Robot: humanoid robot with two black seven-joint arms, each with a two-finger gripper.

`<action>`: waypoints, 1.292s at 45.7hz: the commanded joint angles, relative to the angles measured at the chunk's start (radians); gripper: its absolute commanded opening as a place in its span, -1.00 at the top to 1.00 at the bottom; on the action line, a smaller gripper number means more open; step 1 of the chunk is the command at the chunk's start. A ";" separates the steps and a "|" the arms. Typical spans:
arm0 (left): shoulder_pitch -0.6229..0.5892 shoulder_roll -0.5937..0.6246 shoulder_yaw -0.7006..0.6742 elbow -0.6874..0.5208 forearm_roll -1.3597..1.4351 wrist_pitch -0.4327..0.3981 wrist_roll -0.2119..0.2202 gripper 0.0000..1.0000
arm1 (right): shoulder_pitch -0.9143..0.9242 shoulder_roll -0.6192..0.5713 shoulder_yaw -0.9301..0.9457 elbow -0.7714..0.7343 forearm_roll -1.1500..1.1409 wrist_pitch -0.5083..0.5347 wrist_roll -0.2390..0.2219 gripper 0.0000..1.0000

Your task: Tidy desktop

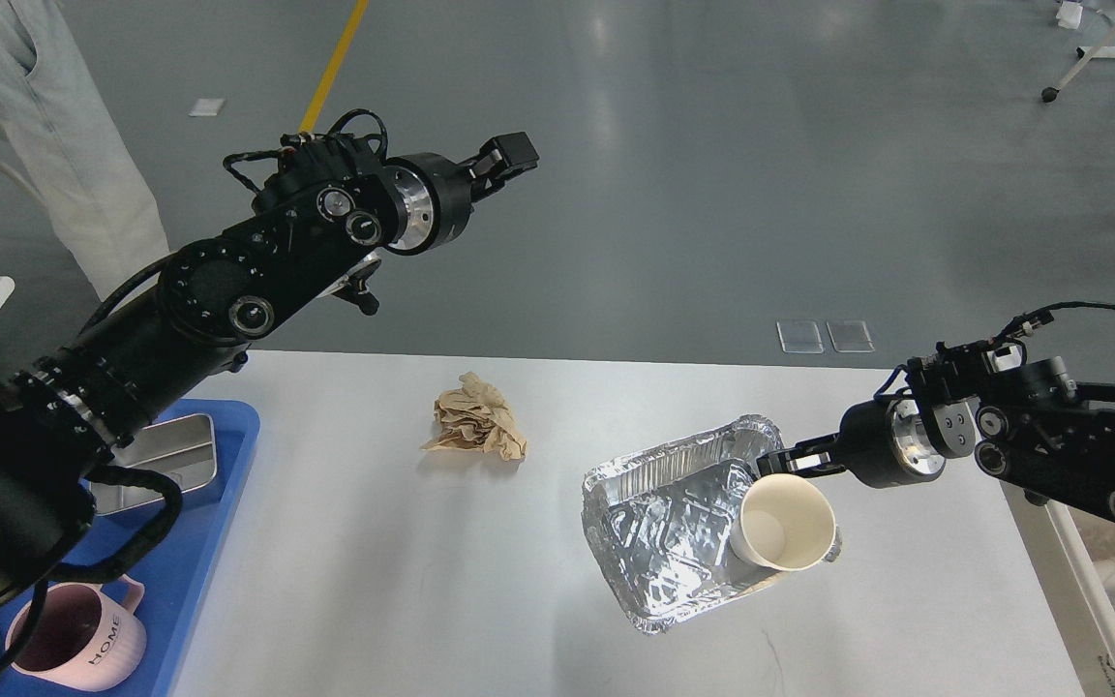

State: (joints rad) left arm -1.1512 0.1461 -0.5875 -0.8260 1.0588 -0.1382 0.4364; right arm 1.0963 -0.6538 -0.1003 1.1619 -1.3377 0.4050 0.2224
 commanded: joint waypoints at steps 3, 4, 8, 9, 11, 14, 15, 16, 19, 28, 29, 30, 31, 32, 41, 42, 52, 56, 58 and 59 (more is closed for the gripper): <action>0.077 -0.005 0.001 -0.010 0.004 0.184 0.007 -0.79 | -0.001 -0.003 -0.006 0.002 0.002 0.000 0.000 1.00; 0.085 -0.005 -0.002 -0.010 0.004 0.184 0.005 -0.79 | -0.001 -0.003 -0.006 0.002 0.002 0.000 0.000 1.00; 0.103 -0.007 -0.015 -0.012 -0.002 0.190 -0.005 -0.78 | -0.001 -0.001 -0.006 0.002 0.002 0.000 0.000 1.00; 0.111 -0.007 -0.018 -0.012 -0.005 0.190 -0.008 -0.78 | -0.001 -0.001 -0.006 0.002 0.003 0.000 0.000 1.00; 0.134 -0.007 -0.015 -0.013 -0.002 0.192 -0.016 -0.78 | -0.001 -0.003 -0.006 0.002 0.006 0.000 0.000 1.00; 0.162 -0.005 -0.017 -0.018 -0.005 0.195 -0.063 -0.79 | -0.003 -0.003 -0.006 0.002 0.006 0.000 0.000 1.00; 0.169 -0.005 -0.014 -0.018 -0.005 0.199 -0.089 -0.79 | -0.003 -0.004 -0.006 0.002 0.006 0.000 0.000 1.00; 0.176 -0.005 -0.011 -0.019 -0.005 0.203 -0.116 -0.79 | -0.003 -0.004 -0.006 0.002 0.006 -0.002 0.000 1.00; 0.185 0.001 -0.009 -0.021 -0.008 0.206 -0.186 -0.79 | -0.006 -0.009 -0.004 0.004 0.006 -0.002 0.000 1.00; 0.209 0.073 -0.002 -0.025 -0.019 0.099 -0.324 -0.85 | -0.009 -0.004 -0.004 0.004 0.006 -0.003 0.000 1.00; 0.214 0.087 0.000 -0.025 -0.019 0.062 -0.341 -0.85 | -0.009 -0.004 -0.004 0.004 0.008 -0.005 0.000 1.00; 0.217 0.098 0.003 -0.027 -0.014 0.024 -0.359 -0.86 | -0.010 -0.004 -0.002 0.004 0.008 -0.005 0.000 1.00; 0.223 0.111 0.005 -0.028 -0.011 -0.004 -0.370 -0.86 | -0.010 -0.004 -0.002 0.004 0.008 -0.005 0.000 1.00; 0.234 0.131 0.009 -0.033 -0.008 -0.042 -0.381 -0.86 | -0.012 -0.003 -0.002 0.004 0.008 -0.006 0.000 1.00; 0.274 0.311 0.081 -0.188 -0.003 -0.067 -0.393 -0.86 | -0.016 0.008 -0.001 0.002 0.008 -0.008 0.000 1.00; 0.280 0.335 0.095 -0.203 -0.003 -0.067 -0.393 -0.86 | -0.016 0.011 -0.001 0.002 0.008 -0.008 0.000 1.00; 0.340 0.619 0.132 -0.415 0.000 -0.081 -0.536 -0.87 | -0.022 0.016 0.008 0.002 0.008 -0.009 0.000 1.00; 0.369 0.725 0.132 -0.496 0.000 -0.115 -0.567 -0.88 | -0.024 0.017 0.011 0.002 0.008 -0.009 0.000 1.00; 0.370 0.779 0.127 -0.531 0.000 -0.133 -0.568 -0.89 | -0.024 0.017 0.013 0.004 0.008 -0.009 0.000 1.00; 0.372 0.803 0.126 -0.548 0.000 -0.139 -0.570 -0.89 | -0.024 0.017 0.013 0.002 0.008 -0.009 0.002 1.00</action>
State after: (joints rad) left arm -0.7947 0.8224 -0.4556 -1.2866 1.0587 -0.2403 -0.1131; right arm 1.0727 -0.6378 -0.0906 1.1642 -1.3299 0.3956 0.2224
